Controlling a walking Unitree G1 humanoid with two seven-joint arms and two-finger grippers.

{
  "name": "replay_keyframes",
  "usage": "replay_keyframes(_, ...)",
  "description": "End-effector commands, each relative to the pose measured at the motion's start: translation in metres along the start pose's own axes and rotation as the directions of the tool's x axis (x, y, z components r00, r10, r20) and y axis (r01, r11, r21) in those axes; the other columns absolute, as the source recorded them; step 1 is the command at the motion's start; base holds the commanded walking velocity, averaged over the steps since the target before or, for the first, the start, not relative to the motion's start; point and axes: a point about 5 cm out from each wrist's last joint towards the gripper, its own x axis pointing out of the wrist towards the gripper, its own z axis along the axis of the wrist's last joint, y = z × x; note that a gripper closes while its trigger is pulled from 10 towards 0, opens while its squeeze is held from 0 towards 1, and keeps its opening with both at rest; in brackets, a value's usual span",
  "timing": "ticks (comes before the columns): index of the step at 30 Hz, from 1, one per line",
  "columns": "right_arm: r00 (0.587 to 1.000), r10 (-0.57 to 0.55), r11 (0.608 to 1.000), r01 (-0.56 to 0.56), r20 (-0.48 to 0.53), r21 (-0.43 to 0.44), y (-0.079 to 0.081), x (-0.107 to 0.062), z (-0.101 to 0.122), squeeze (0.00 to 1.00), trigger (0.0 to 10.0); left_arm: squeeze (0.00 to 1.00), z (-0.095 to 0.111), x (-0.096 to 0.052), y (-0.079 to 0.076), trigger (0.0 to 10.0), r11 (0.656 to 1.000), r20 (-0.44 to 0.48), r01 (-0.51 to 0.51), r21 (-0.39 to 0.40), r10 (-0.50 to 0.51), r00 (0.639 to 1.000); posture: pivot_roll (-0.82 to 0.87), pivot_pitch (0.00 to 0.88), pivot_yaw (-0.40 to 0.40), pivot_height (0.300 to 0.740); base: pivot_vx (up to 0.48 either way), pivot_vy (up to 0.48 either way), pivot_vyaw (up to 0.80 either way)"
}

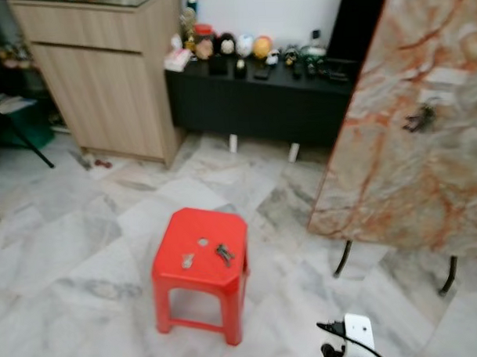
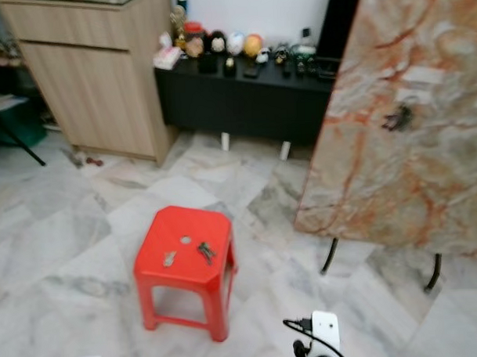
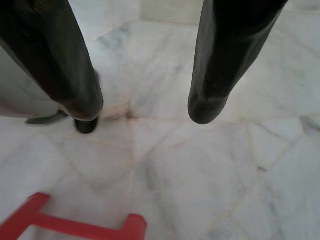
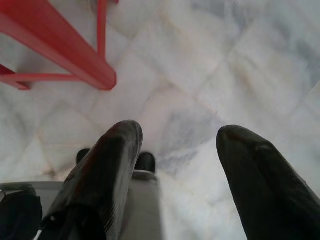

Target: Hang keys on a hook

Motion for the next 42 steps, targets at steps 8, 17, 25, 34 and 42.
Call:
replay_keyframes(8,1.000,-0.022,1.000,0.022,-0.003,0.003,-0.008,-0.001,-0.004,0.00,10.0,0.00,-0.008,-0.002,-0.008,10.0,1.000,-0.034,0.027,0.002,-0.027,0.999,0.07,0.000,-0.061,0.737,0.000,0.392,0.00)
replay_keyframes(17,1.000,-0.020,1.000,0.020,0.012,0.002,-0.006,0.000,0.001,0.00,10.0,0.00,-0.007,-0.002,-0.008,10.0,0.999,-0.028,0.031,0.019,-0.030,0.999,0.07,0.000,-0.061,0.737,0.000,0.282,0.00)
replay_keyframes(25,0.999,-0.025,1.000,0.025,0.038,0.007,-0.007,0.000,0.009,0.00,10.0,0.00,0.004,0.002,-0.009,10.0,1.000,-0.003,0.028,0.009,-0.028,1.000,0.08,0.000,-0.066,0.737,0.000,0.000,0.00)
replay_keyframes(34,0.998,-0.023,1.000,0.022,0.055,0.013,-0.005,0.001,0.016,0.00,10.0,0.00,0.005,0.002,-0.008,10.0,1.000,-0.007,0.019,-0.009,-0.019,1.000,0.09,0.016,-0.073,0.737,0.000,0.000,0.00)
replay_keyframes(42,0.998,-0.025,0.999,0.024,0.063,0.022,-0.004,0.001,0.018,0.00,10.0,0.00,0.004,0.002,-0.006,10.0,1.000,-0.011,0.017,-0.011,-0.017,1.000,0.09,0.033,-0.070,0.737,0.000,0.000,0.00)
